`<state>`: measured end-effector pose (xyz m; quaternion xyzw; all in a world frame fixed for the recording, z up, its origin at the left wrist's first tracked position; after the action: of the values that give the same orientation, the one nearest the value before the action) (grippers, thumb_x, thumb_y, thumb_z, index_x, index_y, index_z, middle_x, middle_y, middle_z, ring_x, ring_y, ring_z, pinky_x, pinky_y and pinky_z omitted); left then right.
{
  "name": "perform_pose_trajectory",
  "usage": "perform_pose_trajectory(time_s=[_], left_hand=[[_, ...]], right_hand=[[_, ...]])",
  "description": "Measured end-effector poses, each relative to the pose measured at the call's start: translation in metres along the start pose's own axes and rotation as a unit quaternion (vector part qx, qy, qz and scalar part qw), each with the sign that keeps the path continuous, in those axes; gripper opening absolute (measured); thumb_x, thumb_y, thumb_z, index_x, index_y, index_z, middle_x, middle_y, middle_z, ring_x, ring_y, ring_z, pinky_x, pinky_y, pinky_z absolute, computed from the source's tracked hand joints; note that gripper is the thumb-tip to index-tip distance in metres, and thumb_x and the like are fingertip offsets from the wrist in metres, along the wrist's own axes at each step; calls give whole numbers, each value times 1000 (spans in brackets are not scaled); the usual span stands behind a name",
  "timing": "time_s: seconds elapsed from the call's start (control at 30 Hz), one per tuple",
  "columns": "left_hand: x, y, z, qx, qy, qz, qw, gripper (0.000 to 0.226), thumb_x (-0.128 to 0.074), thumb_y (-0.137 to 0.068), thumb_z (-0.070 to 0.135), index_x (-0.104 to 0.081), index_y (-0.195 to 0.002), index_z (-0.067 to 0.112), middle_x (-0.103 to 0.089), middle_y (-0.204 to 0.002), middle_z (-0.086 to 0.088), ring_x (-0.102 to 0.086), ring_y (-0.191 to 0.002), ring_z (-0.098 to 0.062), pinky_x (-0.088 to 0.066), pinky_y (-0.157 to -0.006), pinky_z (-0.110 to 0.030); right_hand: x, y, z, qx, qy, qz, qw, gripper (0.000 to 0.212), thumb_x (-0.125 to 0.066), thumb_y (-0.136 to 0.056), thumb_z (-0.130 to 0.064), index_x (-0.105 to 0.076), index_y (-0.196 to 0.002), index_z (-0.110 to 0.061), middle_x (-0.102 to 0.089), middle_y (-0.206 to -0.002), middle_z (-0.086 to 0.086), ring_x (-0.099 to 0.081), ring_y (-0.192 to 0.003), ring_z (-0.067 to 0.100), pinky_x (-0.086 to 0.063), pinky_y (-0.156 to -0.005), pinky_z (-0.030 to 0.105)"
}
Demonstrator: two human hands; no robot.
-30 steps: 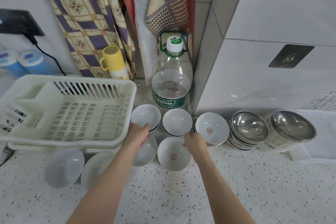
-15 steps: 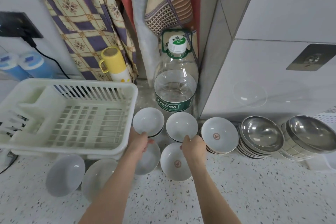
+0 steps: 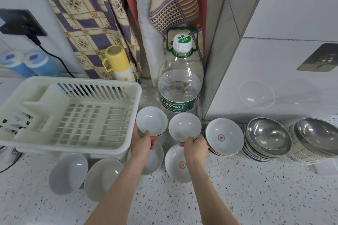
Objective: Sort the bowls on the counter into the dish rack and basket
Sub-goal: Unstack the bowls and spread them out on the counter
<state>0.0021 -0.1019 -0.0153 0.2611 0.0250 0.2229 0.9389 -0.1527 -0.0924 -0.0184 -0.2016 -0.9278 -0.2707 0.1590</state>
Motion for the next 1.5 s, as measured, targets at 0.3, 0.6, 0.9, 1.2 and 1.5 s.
perform_pose_trajectory(time_s=[0.3, 0.6, 0.9, 1.2, 1.5], left_hand=[[-4, 13, 4, -41, 58, -27, 997, 58, -44, -100, 3, -32, -147, 35, -71, -86, -24, -62, -60, -21, -39, -41, -20], [0, 30, 3, -33, 91, -82, 992, 59, -48, -99, 2, -38, -143, 40, -70, -84, -19, -63, -53, -11, -40, -43, -21], [27, 85, -23, -42, 94, -165, 981, 54, -48, -101, 7, -44, -134, 49, -68, -68, -12, -49, -47, -12, -41, -46, -23], [101, 150, -97, -1, 90, -195, 977, 56, -50, -101, 10, -47, -131, 57, -65, -69, -21, -44, -44, -14, -38, -42, -24], [135, 144, -137, 29, 41, -132, 990, 51, -46, -101, 4, -44, -138, 40, -66, -66, -20, -47, -43, -15, -38, -41, -26]], right_hand=[[5, 14, -4, 70, -58, 7, 996, 25, -37, -95, -4, -56, -111, -8, -71, -99, 14, -65, -55, -8, -38, -48, 1], [35, 48, 5, 142, -102, 51, 983, 47, -37, -95, -9, -50, -135, -29, -68, -71, -12, -70, -67, 5, -47, -62, 23], [80, 90, 27, 165, -185, 35, 968, 35, -40, -86, -14, -65, -108, -25, -70, -69, 7, -68, -60, 11, -41, -47, 22], [108, 139, 103, 98, -172, 17, 980, 36, -44, -93, -4, -66, -117, -20, -68, -56, 10, -59, -48, 9, -41, -42, 17], [97, 162, 150, 14, -108, -32, 994, 33, -45, -94, -11, -66, -115, -25, -67, -55, 12, -46, -42, 2, -39, -43, 19]])
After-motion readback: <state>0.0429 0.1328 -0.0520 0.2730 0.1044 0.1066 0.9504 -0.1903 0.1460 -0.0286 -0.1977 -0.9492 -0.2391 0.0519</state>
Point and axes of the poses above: each hand's wrist, its own y-axis away from the middle knuckle, its own x-axis out of the back of the hand, z = x × y, the point moved 1 cm from there along -y, towards the middle knuckle
